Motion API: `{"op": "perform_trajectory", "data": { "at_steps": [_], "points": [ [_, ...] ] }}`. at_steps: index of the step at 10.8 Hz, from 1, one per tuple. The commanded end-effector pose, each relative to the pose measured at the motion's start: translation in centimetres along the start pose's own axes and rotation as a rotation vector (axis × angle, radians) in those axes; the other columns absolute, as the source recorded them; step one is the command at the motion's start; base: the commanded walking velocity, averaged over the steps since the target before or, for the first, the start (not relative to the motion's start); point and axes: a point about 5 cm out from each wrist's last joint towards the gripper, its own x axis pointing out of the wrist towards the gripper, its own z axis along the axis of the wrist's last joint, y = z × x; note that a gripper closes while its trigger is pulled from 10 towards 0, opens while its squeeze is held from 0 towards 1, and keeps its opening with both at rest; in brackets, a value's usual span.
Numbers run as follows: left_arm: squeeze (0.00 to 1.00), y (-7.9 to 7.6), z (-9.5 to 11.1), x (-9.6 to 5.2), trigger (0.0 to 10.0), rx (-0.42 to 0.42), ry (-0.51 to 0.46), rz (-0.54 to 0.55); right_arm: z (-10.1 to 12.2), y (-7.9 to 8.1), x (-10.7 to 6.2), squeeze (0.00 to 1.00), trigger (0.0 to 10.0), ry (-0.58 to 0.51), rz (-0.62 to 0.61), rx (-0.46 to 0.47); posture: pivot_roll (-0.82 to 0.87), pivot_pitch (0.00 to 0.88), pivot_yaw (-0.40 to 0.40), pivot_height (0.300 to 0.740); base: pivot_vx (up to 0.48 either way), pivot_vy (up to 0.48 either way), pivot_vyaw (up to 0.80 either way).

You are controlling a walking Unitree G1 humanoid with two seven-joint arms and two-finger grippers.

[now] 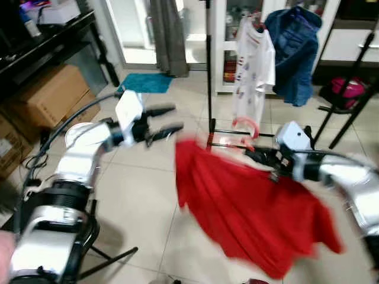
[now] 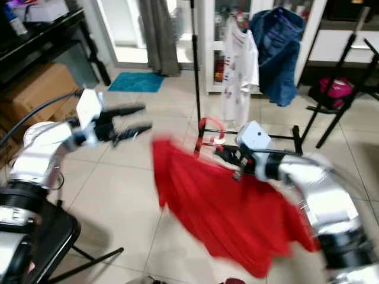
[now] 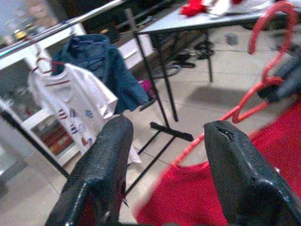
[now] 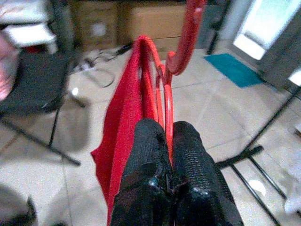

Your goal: Hang hanger

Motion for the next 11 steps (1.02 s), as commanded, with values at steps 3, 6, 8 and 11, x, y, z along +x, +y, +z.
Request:
{"op": "perform_trajectory", "data": {
  "at_steps": [3,6,8,11],
  "points": [
    [1.00,-1.3,-2.4,0.0,10.0,-0.090,0.069,0.175,0.0,1.8,0.2,0.00,0.0,-0.081,-0.188,0.039,-0.16,0.000,0.158,0.740,0.000,0.000,0.00],
    [1.00,-2.5,-4.6,0.5,10.0,-0.099,0.219,0.306,0.8,3.5,0.8,0.00,0.0,-0.165,-0.357,0.101,-0.16,0.000,0.150,0.740,0.000,0.000,0.00],
    [1.00,-2.9,-4.3,1.8,10.0,-0.250,0.157,0.263,1.7,4.9,1.5,0.00,0.0,-0.221,-0.356,0.131,-0.17,0.000,0.146,0.740,0.000,0.000,0.00],
    [0.33,-2.9,-3.3,4.2,10.0,-0.250,0.136,0.267,2.7,6.3,1.8,0.00,0.0,-0.263,-0.214,0.125,-0.18,0.000,0.136,0.740,0.000,0.000,0.00]
  ]
}}
